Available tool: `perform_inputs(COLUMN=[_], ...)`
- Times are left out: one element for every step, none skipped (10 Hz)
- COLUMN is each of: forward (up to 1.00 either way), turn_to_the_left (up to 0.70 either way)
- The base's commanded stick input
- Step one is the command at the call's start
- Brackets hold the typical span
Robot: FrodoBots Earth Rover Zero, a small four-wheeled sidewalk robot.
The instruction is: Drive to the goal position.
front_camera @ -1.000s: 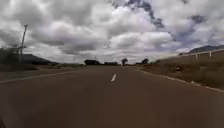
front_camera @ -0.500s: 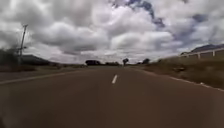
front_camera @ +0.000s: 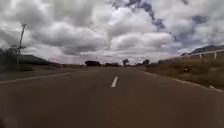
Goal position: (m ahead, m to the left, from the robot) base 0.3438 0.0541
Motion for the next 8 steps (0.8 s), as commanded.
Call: perform_inputs(forward=[0.85,0.85,0.85,0.85,0.85,0.85,0.85,0.85], turn_to_the_left=[-0.34,-0.34,-0.34,-0.34,-0.34,-0.34,-0.20,-0.05])
